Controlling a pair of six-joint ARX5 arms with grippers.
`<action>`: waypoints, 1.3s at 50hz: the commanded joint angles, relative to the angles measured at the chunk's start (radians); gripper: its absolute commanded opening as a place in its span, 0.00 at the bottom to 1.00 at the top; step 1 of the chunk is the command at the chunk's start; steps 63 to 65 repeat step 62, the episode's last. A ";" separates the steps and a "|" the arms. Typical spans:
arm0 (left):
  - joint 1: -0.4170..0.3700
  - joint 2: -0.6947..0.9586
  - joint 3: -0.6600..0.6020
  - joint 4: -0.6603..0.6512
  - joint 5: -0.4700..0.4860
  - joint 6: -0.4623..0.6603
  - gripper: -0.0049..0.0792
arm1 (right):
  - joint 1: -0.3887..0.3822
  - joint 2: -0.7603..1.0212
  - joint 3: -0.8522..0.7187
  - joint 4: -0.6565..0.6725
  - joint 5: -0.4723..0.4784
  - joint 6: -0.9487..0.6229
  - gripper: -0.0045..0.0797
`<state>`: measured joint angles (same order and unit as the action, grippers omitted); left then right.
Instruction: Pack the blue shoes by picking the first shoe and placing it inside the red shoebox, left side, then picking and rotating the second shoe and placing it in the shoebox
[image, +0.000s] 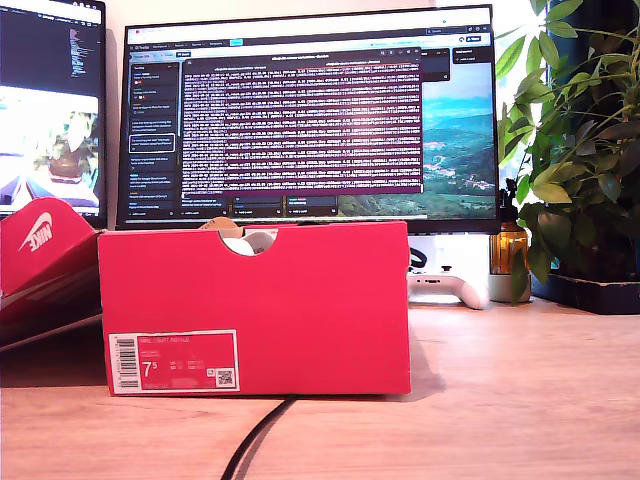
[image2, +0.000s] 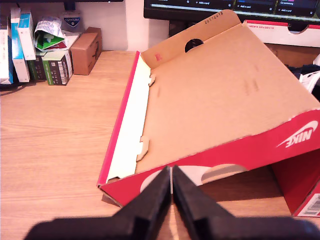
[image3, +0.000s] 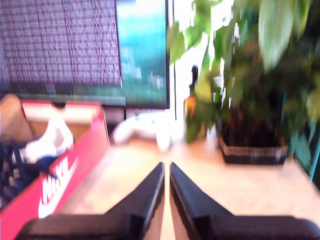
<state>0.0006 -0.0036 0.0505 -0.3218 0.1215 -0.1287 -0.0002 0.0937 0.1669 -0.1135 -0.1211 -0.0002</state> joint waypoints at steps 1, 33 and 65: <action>-0.001 -0.008 -0.022 -0.026 0.001 -0.005 0.03 | -0.008 -0.028 -0.032 0.013 0.002 0.008 0.04; -0.001 -0.008 -0.022 -0.026 0.001 -0.005 0.03 | -0.008 -0.093 -0.163 -0.047 0.027 0.097 0.04; -0.001 -0.008 -0.022 -0.026 0.001 -0.005 0.03 | -0.009 -0.093 -0.162 -0.038 0.027 0.106 0.04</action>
